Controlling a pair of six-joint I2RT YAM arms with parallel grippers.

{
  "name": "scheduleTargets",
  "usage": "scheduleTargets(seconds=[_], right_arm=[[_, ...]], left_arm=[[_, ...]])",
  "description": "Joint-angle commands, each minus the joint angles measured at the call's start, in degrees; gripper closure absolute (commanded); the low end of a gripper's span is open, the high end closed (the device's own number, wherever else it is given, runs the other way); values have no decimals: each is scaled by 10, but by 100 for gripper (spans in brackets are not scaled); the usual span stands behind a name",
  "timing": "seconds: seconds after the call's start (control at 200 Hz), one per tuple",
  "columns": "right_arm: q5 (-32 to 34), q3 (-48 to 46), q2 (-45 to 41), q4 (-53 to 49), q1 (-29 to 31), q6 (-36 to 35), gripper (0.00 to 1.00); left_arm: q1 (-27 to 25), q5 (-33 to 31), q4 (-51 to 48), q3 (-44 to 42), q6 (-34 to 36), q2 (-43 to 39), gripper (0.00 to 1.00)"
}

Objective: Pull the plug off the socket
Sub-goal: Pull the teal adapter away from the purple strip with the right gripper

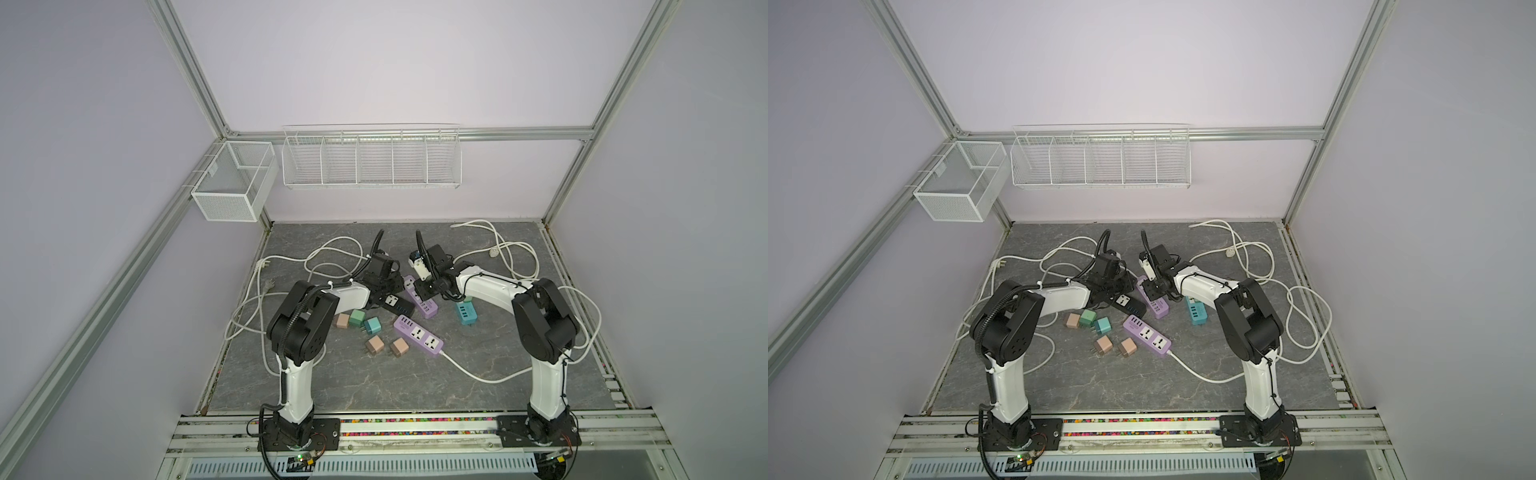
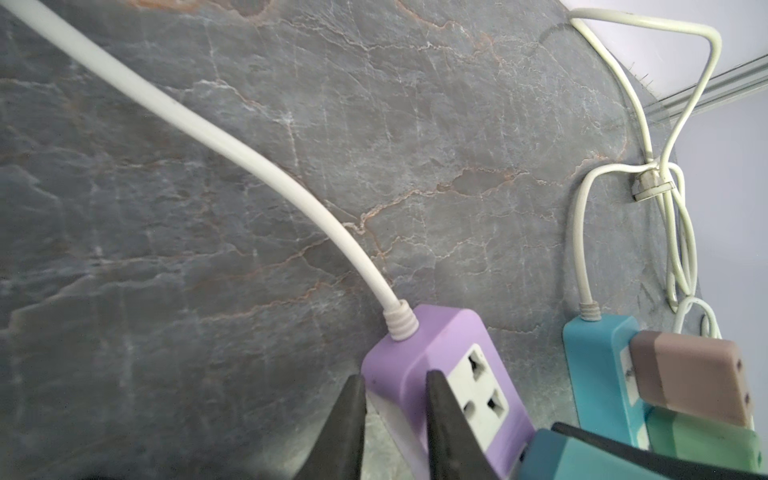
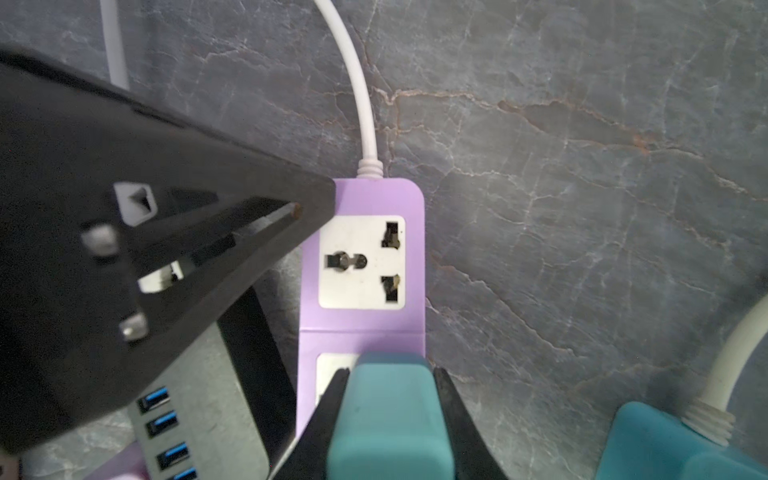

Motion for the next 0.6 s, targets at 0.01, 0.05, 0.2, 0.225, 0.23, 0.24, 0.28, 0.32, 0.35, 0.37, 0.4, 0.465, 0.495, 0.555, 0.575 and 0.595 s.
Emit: scheduleTargets(seconds=[0.01,0.05,0.2,0.225,0.23,0.24,0.28,0.32,0.35,0.37,0.4,0.465,0.495,0.555,0.575,0.595], right_arm=[[12,1,-32,10,14,8,92],[24,3,-33,7,18,2,92],[80,-1,-51,12,12,-22,92],[77,-3,-54,14,8,-22,92],[76,-3,-55,14,7,-21,92],[74,-3,-55,15,5,-20,92],[62,-2,-57,15,-1,-17,92],[46,0,-54,14,-2,-15,92],[35,2,-50,14,-1,-14,92],[28,3,-47,14,1,-13,92],[26,3,-43,15,5,-12,92],[35,1,-32,16,12,-10,93],[33,-1,-28,17,14,-8,93],[26,-4,-24,20,13,-4,93],[25,-3,-23,21,13,-4,93],[25,-5,-22,21,13,-4,93]], left_arm=[[0,-38,-168,-46,21,44,74],[0,-36,-166,-46,22,44,74],[0,-34,-168,-47,26,43,75],[0,-32,-168,-47,27,42,75],[0,-31,-167,-48,27,42,75],[0,-31,-167,-48,27,41,75],[0,-20,-161,-51,25,37,75],[0,-9,-152,-54,23,30,75],[0,1,-145,-54,22,24,75],[0,7,-143,-53,21,20,74],[0,14,-143,-46,21,14,74],[0,27,-149,-26,20,7,74],[0,32,-149,-17,20,4,74],[0,43,-149,-2,19,1,74],[0,49,-148,3,17,1,74],[0,55,-147,7,16,1,74]])
